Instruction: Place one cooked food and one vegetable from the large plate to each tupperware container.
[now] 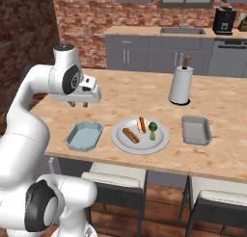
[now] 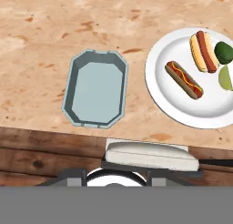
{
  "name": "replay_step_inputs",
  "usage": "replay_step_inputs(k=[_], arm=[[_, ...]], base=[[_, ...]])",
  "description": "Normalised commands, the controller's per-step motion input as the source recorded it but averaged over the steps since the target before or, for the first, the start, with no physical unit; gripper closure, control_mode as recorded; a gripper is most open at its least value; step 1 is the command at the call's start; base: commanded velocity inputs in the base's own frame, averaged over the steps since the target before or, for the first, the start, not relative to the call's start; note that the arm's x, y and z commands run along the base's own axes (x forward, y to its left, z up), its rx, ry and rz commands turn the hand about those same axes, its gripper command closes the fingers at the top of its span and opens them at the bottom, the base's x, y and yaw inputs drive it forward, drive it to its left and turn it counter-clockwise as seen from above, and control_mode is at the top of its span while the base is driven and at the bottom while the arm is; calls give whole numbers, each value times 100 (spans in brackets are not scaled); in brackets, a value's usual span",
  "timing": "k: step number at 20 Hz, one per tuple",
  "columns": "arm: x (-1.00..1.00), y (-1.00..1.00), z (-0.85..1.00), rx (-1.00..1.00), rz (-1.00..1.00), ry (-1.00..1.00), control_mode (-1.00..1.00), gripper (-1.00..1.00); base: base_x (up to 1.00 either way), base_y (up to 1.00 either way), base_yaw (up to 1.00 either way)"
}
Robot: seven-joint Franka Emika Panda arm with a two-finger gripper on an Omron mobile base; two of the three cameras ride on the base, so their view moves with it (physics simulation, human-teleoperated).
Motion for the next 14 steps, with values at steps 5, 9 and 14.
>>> replay_step_inputs(k=[5, 9, 14], arm=[[-32, 0, -11, 0, 0, 4, -100, -100], [-38, 0, -32, -8, 0, 26, -100, -100], [-9, -50, -20, -1, 15, 12, -100, -100]], base=[[0, 0, 0], [0, 0, 0], [0, 0, 0]])
